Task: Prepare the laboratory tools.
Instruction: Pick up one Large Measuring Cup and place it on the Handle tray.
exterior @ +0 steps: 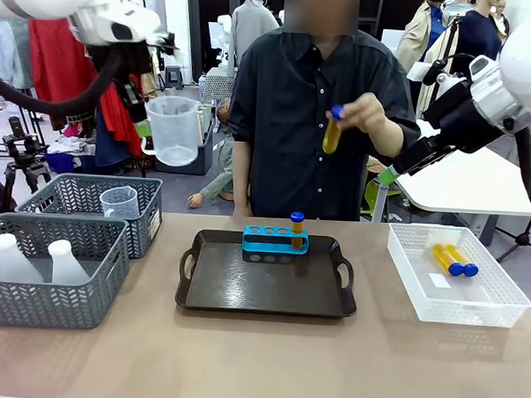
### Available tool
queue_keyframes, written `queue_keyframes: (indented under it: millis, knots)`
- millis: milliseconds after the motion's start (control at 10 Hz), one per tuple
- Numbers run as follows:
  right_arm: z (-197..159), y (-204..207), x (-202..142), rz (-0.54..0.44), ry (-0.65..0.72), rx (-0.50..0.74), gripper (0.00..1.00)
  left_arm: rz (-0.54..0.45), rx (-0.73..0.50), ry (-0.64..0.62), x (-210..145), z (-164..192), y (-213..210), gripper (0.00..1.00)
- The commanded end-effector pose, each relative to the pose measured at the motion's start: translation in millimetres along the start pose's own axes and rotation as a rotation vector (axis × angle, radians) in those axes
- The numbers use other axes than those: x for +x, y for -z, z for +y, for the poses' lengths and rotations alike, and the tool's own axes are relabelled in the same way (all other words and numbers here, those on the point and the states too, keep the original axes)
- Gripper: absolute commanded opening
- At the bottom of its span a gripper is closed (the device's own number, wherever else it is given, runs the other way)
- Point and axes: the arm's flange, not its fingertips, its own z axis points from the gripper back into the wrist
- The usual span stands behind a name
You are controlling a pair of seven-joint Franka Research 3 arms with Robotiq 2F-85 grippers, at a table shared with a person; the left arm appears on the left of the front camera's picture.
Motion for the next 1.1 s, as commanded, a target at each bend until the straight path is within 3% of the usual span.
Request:
queue_keyframes:
  millis: [0,500,1000]
  knots:
    - [0,-1,0,-0.004,0.002,0.008,1.00,0.002,-0.045,0.118,27,0,16,0.00]
    - [0,-1,0,-0.004,0.002,0.008,1.00,0.029,-0.122,0.313,112,-26,83,0.00]
    - [0,-1,0,-0.004,0.002,0.008,1.00,-0.040,-0.191,0.376,142,-42,113,0.00]
